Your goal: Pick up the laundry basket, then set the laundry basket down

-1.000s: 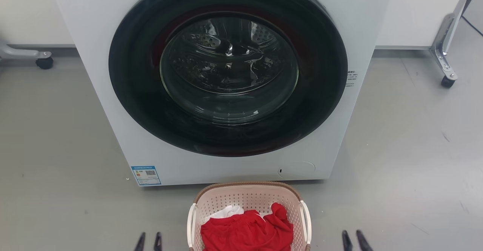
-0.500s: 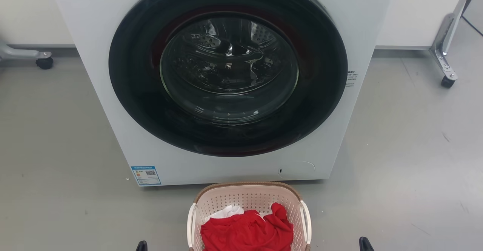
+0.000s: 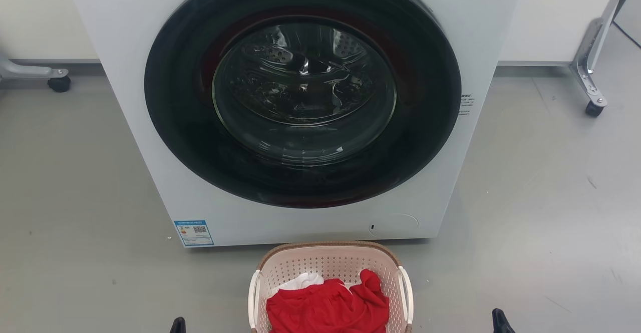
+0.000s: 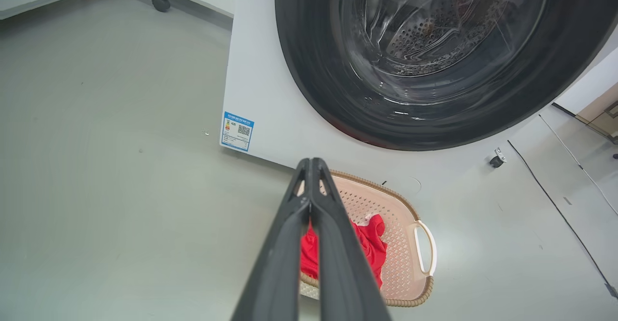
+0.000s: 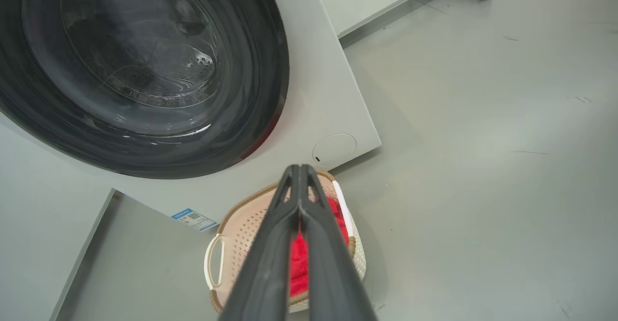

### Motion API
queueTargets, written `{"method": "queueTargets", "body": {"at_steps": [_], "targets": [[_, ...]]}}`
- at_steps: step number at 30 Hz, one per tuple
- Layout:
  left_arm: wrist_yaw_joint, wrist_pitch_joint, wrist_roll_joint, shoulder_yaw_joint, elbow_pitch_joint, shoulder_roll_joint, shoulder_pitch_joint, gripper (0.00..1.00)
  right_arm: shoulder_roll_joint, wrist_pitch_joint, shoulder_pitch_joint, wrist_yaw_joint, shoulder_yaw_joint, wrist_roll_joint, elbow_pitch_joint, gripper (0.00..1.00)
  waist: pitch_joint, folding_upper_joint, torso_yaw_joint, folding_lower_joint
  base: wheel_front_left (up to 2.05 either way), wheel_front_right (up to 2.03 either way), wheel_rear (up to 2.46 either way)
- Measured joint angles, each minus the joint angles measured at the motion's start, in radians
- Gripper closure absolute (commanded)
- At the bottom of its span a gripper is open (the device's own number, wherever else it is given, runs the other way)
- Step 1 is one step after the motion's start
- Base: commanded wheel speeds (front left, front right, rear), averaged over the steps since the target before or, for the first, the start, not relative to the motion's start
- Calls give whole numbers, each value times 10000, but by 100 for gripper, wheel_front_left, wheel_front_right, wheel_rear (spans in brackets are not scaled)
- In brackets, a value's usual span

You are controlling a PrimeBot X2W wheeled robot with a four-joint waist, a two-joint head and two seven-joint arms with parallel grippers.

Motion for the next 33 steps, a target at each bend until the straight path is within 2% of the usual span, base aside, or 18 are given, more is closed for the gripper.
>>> {"method": "queueTargets", "body": {"at_steps": [33], "targets": [[-792,1185,-4543,1001,94,-130,-612,100,27,1218,-530,821,-1457,4349,146,100,-10,0,1,0,0,0,0]]}}
